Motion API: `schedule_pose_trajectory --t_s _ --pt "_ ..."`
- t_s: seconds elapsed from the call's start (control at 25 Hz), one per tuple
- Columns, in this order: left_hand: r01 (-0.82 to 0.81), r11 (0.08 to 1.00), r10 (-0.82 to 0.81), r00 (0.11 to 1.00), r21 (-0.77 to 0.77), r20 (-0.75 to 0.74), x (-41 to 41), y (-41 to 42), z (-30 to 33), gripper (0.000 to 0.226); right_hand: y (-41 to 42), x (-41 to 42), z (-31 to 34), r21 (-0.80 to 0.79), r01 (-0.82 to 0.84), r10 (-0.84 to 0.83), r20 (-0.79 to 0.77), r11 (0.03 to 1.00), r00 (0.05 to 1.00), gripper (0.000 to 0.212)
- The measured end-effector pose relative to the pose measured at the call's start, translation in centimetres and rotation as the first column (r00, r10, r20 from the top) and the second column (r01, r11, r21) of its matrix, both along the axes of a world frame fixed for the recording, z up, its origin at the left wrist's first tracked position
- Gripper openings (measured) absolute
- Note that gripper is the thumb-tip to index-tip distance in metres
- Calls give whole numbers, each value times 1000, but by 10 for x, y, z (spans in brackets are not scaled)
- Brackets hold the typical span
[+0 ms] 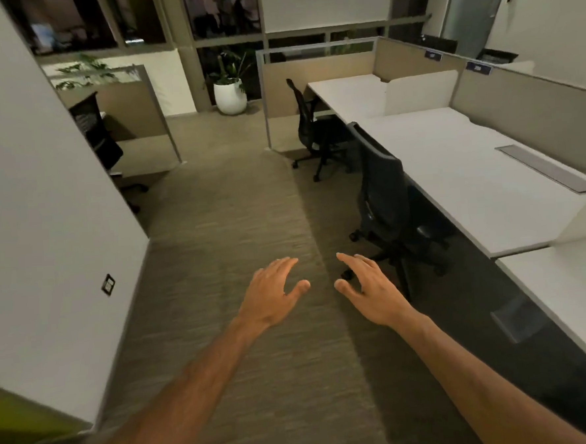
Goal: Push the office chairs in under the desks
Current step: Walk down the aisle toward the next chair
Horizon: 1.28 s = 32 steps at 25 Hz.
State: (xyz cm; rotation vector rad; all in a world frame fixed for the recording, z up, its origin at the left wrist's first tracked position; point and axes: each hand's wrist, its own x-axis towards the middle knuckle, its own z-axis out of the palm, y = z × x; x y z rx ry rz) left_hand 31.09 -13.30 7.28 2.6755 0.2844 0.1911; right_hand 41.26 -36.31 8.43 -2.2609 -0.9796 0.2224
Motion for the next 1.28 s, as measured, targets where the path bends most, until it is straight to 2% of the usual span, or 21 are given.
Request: schedule_pose_trajectory --t_s 0.12,0.24,0.32,0.48,0.64,0.76,0.88,1.0,1.2,1.28 --pt "-43 998 43 999 -38 0 10 46 2 69 55 18 2 25 -49 48 21 999 999 77" --pt "-83 994 84 996 -66 9 33 84 -1 72 106 50 -11 14 -80 80 28 997 996 71" --pt "-109 991 111 994 -78 10 53 107 -4 75 138 74 -22 3 -108 108 12 994 994 75" --pt "-105 992 102 994 -68 -50 108 166 -8 75 213 139 -39 -31 -195 196 55 980 979 85" --pt "-134 990 129 987 -45 -98 171 226 11 75 279 217 -39 -84 -294 299 66 952 952 78" --pt "-187 982 184 981 -42 -51 222 264 29 74 325 277 -23 -76 -341 347 98 937 933 76" --pt "-228 970 225 973 -82 -46 264 286 33 73 360 328 -8 -44 -339 342 103 940 934 71" --pt "-200 975 195 979 -100 -56 309 306 29 77 385 373 -7 -15 -342 342 95 940 935 71" --pt "-137 984 126 987 -115 -102 403 347 9 71 396 456 -22 49 -224 225 -11 973 974 81" --pt "-82 987 67 991 -137 -113 454 359 1 70 396 490 -25 46 -163 165 -43 986 985 79"
